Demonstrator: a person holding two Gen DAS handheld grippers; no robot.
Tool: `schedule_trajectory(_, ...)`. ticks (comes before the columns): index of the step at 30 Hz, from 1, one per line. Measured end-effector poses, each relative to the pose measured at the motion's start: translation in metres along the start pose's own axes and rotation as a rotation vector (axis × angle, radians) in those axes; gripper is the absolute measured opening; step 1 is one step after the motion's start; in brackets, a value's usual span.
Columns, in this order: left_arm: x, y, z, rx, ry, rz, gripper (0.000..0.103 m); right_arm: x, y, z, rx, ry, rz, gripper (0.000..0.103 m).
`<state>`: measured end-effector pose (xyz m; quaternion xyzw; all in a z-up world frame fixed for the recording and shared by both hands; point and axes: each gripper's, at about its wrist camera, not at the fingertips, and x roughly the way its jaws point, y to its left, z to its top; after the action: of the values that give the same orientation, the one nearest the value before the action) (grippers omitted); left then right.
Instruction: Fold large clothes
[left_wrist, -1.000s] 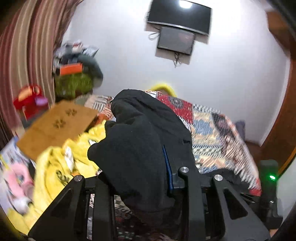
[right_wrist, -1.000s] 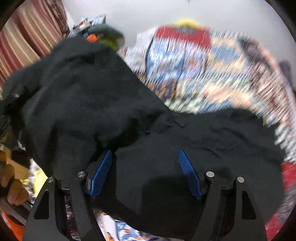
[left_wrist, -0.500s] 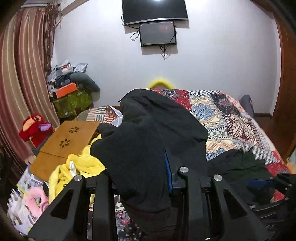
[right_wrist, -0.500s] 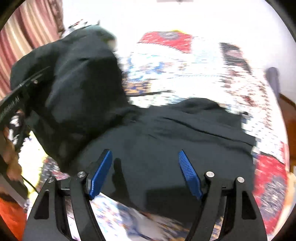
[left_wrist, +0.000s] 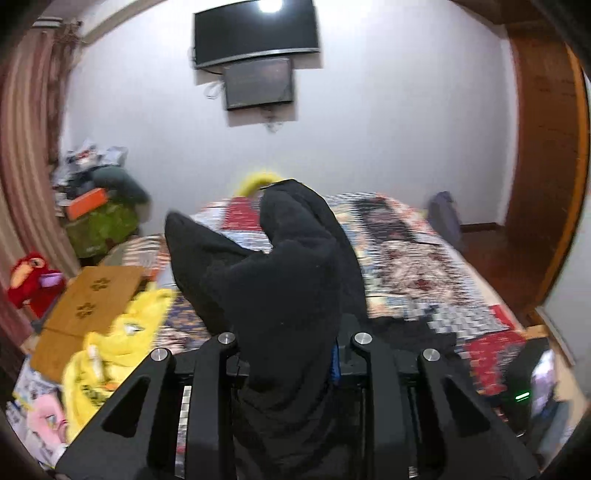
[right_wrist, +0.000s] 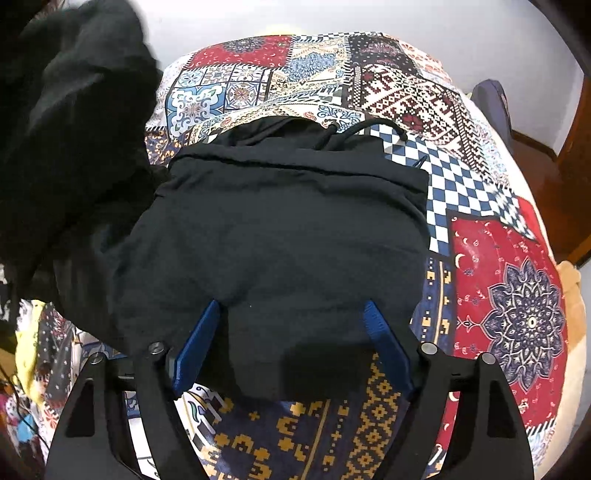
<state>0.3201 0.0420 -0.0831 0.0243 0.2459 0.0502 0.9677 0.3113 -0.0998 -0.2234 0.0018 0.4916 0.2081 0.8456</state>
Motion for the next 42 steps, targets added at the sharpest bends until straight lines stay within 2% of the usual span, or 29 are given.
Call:
schedule_trajectory(5,0.013,-0.058,0.004,0.063,0.048,-0.134,0.026,-0.004,-0.012,-0.005,0.028,0.0,0.049,0.081)
schedule_trajectory(7,0.021,-0.078,0.0,0.091,0.088,-0.187,0.026,-0.007,-0.013,-0.006,0.025,0.002,0.052,0.081)
schedule_trajectory(10,0.04,-0.102,-0.013,0.12,0.201,-0.301,0.026,-0.015,-0.018,-0.013,0.007,0.016,0.053,0.08)
schedule_trajectory(13,0.054,-0.107,-0.024,0.119,0.299,-0.365,0.027,-0.023,-0.031,-0.03,0.024,0.043,0.041,0.078)
schedule_trajectory(19,0.055,-0.106,-0.051,0.131,0.387,-0.448,0.029,-0.044,-0.085,-0.065,0.126,0.078,-0.027,0.078)
schedule_trajectory(21,0.051,-0.113,-0.066,0.175,0.406,-0.453,0.03,-0.052,-0.098,-0.07,0.161,0.075,-0.044,0.078)
schedule_trajectory(24,0.045,-0.122,-0.083,0.231,0.403,-0.433,0.033,-0.068,-0.117,-0.074,0.209,0.051,-0.063,0.078)
schedule_trajectory(26,0.042,-0.131,-0.09,0.263,0.393,-0.419,0.038,-0.079,-0.123,-0.074,0.227,0.03,-0.067,0.078)
schedule_trajectory(28,0.037,-0.133,-0.093,0.259,0.395,-0.444,0.053,-0.091,-0.126,-0.075,0.238,0.003,-0.071,0.078)
schedule_trajectory(30,0.031,-0.134,-0.091,0.238,0.402,-0.47,0.059,-0.101,-0.126,-0.074,0.245,-0.018,-0.074,0.078)
schedule_trajectory(34,0.011,-0.131,-0.082,0.251,0.392,-0.436,0.059,-0.118,-0.119,-0.072,0.241,-0.052,-0.083,0.078)
schedule_trajectory(38,-0.019,-0.116,-0.068,0.229,0.355,-0.456,0.06,-0.138,-0.106,-0.07,0.212,-0.087,-0.092,0.078)
schedule_trajectory(40,-0.036,-0.102,-0.057,0.197,0.325,-0.479,0.06,-0.145,-0.099,-0.066,0.198,-0.104,-0.086,0.078)
schedule_trajectory(42,-0.05,-0.086,-0.046,0.181,0.275,-0.454,0.061,-0.147,-0.091,-0.062,0.181,-0.115,-0.079,0.078)
